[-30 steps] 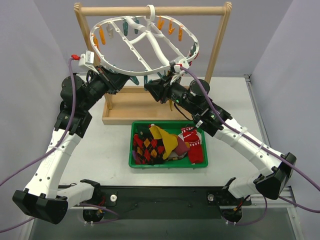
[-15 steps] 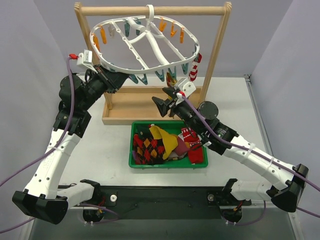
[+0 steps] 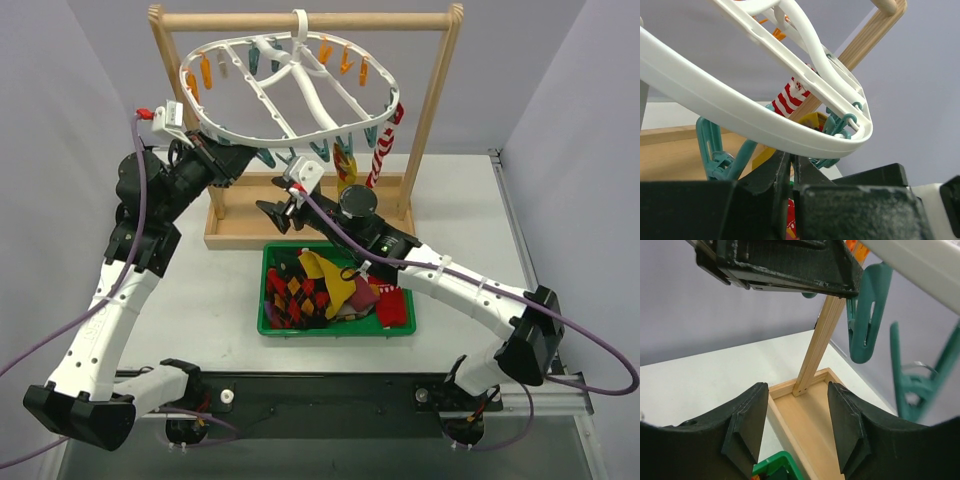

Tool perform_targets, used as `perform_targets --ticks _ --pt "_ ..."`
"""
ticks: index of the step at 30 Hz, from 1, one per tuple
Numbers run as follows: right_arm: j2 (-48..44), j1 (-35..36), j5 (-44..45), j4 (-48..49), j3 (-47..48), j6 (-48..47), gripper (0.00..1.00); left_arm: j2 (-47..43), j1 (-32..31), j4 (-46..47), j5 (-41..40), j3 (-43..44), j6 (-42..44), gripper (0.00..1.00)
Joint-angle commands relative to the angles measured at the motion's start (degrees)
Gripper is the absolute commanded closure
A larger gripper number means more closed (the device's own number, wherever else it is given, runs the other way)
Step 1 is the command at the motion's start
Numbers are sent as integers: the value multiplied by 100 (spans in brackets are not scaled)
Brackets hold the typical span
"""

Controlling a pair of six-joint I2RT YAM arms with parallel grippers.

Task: Clip the socks to the hanger
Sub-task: Open the clamp at the hanger.

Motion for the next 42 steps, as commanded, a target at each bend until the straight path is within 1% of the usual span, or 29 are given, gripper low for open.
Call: perform_targets --ticks 1,7,12,17,23,27,30,34,37,38,40,41,42 --pt "211 -212 -366 646 630 -94 49 -248 16 -291 24 298 -237 98" --pt "344 -519 -762 953 727 231 50 -310 8 -308 85 254 -228 99" --pt "388 -652 -1016 1129 823 319 51 -310 8 -361 112 245 -228 99" --pt "537 -696 -1228 1130 1060 477 55 -301 8 -309 112 201 -237 99" --pt "634 -687 -1263 1217 1114 627 61 -319 -10 -273 147 131 -246 99" --pt "643 -669 -1264 1235 1158 618 68 -336 -19 -247 156 105 -246 99" --pt "599 -643 -1281 1235 1131 645 77 -354 -27 -221 199 87 -246 99" --pt "555 -608 -1264 1235 1009 601 82 -363 -27 -203 208 52 -211 99" --pt "502 -573 -1176 1357 886 592 88 -371 -27 -203 243 52 -202 99" --pt "511 -573 -1149 1366 850 627 89 -371 -27 -212 261 34 -219 94" --pt "493 -564 -1062 1393 841 662 92 -389 -36 -194 287 34 -228 88" --pt "502 -564 -1035 1428 824 697 92 -398 -28 -186 314 17 -237 81" --pt "502 -564 -1026 1454 824 706 94 -415 -27 -168 331 -1 -237 78"
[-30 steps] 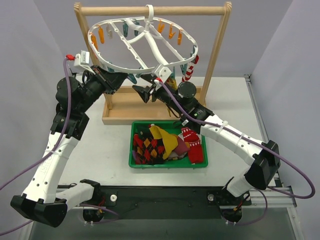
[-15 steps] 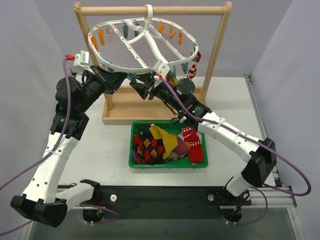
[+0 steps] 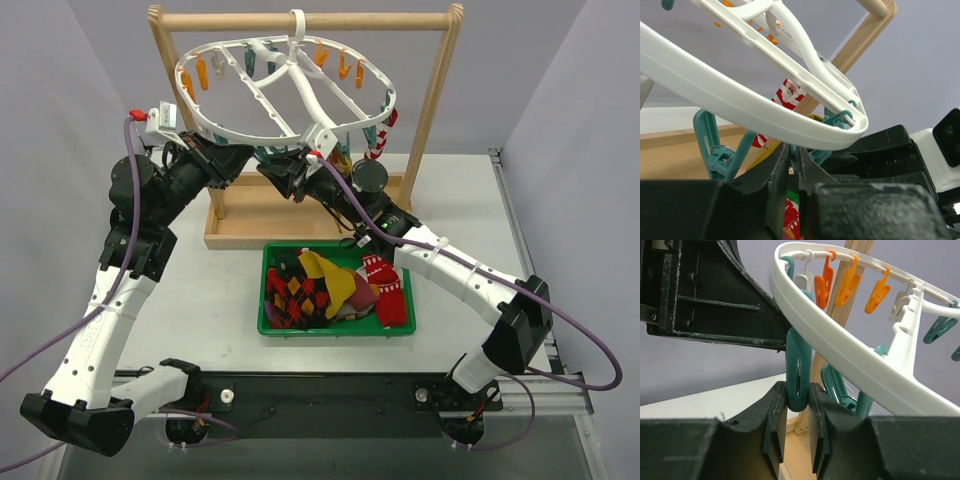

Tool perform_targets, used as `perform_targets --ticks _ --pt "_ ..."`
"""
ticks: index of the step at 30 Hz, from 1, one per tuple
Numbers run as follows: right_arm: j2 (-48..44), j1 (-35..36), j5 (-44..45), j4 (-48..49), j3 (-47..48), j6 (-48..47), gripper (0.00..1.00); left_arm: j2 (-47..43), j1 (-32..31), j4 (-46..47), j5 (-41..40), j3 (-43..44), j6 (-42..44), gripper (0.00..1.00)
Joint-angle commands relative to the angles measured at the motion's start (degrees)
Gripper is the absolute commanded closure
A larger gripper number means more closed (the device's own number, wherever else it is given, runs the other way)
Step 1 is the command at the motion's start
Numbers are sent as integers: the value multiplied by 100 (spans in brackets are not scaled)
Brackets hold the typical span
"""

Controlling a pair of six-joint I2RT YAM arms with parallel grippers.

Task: Clip the socks to the hanger
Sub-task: Open the clamp at the hanger.

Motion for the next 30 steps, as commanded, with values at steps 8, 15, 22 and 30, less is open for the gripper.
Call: perform_targets --ticks 8,15,22,30 --pt "-22 101 227 669 151 208 97 -296 -23 69 529 -84 -421 26" --pt "75 180 254 572 257 235 98 -217 -49 263 617 -111 -422 16" --pt "110 338 289 414 345 147 99 -67 -50 561 538 -6 -378 19" --pt "92 391 341 230 397 155 99 38 -49 632 415 74 -220 60"
